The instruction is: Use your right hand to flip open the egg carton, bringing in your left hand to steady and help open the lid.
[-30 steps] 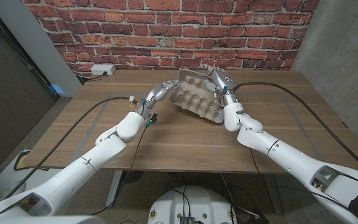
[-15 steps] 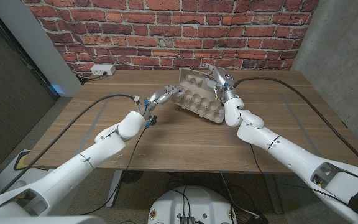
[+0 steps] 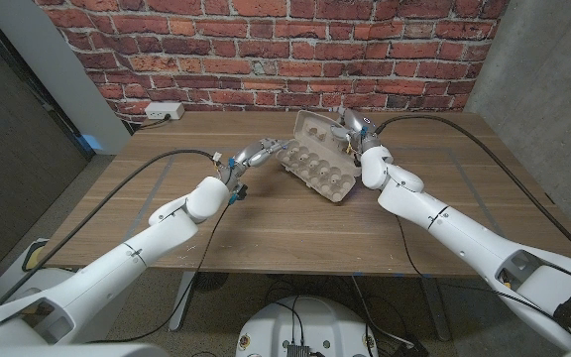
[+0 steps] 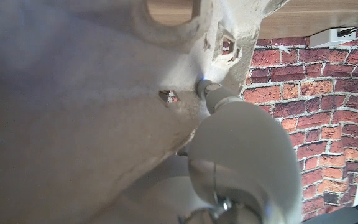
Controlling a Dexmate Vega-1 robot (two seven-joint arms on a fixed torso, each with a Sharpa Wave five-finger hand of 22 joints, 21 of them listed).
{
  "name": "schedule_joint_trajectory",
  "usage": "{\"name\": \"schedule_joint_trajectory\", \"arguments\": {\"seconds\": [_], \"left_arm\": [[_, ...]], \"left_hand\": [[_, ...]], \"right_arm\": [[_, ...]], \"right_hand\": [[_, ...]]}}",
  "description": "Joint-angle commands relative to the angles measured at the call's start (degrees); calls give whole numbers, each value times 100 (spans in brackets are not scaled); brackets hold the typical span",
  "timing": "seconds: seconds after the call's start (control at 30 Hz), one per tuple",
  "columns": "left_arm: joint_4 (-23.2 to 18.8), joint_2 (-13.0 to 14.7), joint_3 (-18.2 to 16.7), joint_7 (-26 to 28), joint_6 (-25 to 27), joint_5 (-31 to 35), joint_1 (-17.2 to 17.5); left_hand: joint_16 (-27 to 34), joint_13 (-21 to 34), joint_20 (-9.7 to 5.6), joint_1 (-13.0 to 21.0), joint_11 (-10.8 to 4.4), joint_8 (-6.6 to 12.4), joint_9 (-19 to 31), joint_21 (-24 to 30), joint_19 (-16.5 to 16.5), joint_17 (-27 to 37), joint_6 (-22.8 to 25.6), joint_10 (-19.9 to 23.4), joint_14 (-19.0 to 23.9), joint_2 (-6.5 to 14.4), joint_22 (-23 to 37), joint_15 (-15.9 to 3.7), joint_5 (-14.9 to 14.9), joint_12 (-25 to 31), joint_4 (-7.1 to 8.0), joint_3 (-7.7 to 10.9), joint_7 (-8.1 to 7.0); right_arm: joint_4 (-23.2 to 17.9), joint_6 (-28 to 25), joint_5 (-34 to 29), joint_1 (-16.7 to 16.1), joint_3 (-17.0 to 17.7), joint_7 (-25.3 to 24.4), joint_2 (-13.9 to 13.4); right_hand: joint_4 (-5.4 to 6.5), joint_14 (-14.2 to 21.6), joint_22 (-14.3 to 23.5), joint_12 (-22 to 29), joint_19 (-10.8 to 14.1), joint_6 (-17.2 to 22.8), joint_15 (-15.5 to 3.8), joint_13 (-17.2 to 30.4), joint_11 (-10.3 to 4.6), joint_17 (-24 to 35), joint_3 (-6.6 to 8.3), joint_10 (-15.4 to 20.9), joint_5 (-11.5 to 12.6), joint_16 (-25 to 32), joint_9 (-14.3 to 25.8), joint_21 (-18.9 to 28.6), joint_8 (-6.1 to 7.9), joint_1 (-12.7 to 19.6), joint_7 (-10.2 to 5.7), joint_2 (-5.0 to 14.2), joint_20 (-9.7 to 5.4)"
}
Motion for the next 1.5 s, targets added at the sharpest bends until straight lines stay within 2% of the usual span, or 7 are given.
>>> {"name": "schedule_joint_trajectory", "arguments": {"seconds": [0.03, 0.17, 0.33, 0.6, 0.97, 1.3, 1.5], "left_arm": [[-100, 200, 329, -491, 500, 385, -324], [-135, 256, 613, -825, 751, 731, -555], [-98, 222, 864, -1105, 853, 1019, -764], [-10, 158, 1018, -1288, 854, 1234, -947], [-71, 259, 933, -1349, 909, 1207, -883], [-285, 483, 638, -1073, 804, 1176, -681], [-368, 628, 468, -967, 730, 1112, -540]], "left_hand": [[0, 8, -132, -17, -2, -60, 18, 3, 91, 17, -167, -146, 147, -13, 19, -513, 30, -87, 6, -52, -31], [3, 9, -127, -53, 40, -82, 17, 9, 133, 18, -250, -240, 235, -18, 19, -516, 34, -146, 26, -74, -27], [3, 9, -132, -100, 62, -77, 14, 19, 192, 19, -265, -275, 328, -7, 20, -545, 42, -181, 59, -95, 90], [-30, 11, -136, -140, 60, -95, 11, 8, 196, 20, -347, -339, 335, 26, 20, -538, 51, -226, 93, -105, 52], [-51, 11, -129, -172, 18, -42, 7, -5, 198, 20, -252, -191, 371, 43, 20, -549, 57, -191, 118, -119, 48], [-79, 12, -132, -189, 6, -32, 5, -14, 195, 20, -234, -175, 348, 41, 19, -521, 58, -201, 129, -133, 33], [-88, 12, -126, -199, 8, -30, 4, -20, 190, 20, -230, -175, 344, 35, 19, -517, 58, -210, 134, -142, 26]], "right_arm": [[-83, -396, 677, 96, 92, 345, 33], [-132, -530, 815, 109, 91, 337, 46], [-214, -607, 971, 105, 95, 317, 21], [-334, -657, 1134, 105, 82, 277, -39], [-175, -896, 1636, 223, 229, 365, -2], [58, -1277, 2166, 439, 161, 720, 37], [125, -1428, 2430, 516, 113, 828, 50]], "right_hand": [[-35, 91, 18, 50, 54, 46, -948, -11, -478, 7, 31, 562, 54, 33, 0, 38, -6, -65, 29, -12, 23], [-52, 122, 21, 55, 67, 61, -952, -42, -478, -2, 38, 597, 87, 19, 0, 46, -11, -76, 56, -18, 43], [-67, 144, 24, 61, 85, 70, -955, -73, -475, -12, 51, 635, 123, 0, 0, 57, -18, -85, 76, -19, 59], [-82, 180, 28, 65, 96, 82, -954, -117, -477, -14, 47, 679, 163, -11, 0, 65, -27, -109, 106, -27, 86], [-119, 220, 33, 65, 109, 99, -966, -176, -484, 0, 18, 731, 203, -10, 0, 77, -37, -130, 112, -51, 115], [-297, 213, 42, 4, 112, 308, -972, -328, -528, 82, -204, 807, 151, 45, 4, 93, 15, -114, 17, -242, 77], [-315, 157, 50, -171, 102, 669, -951, -499, -583, 92, -329, 810, 50, 60, 10, 104, 131, -129, -125, -215, -12]]}}
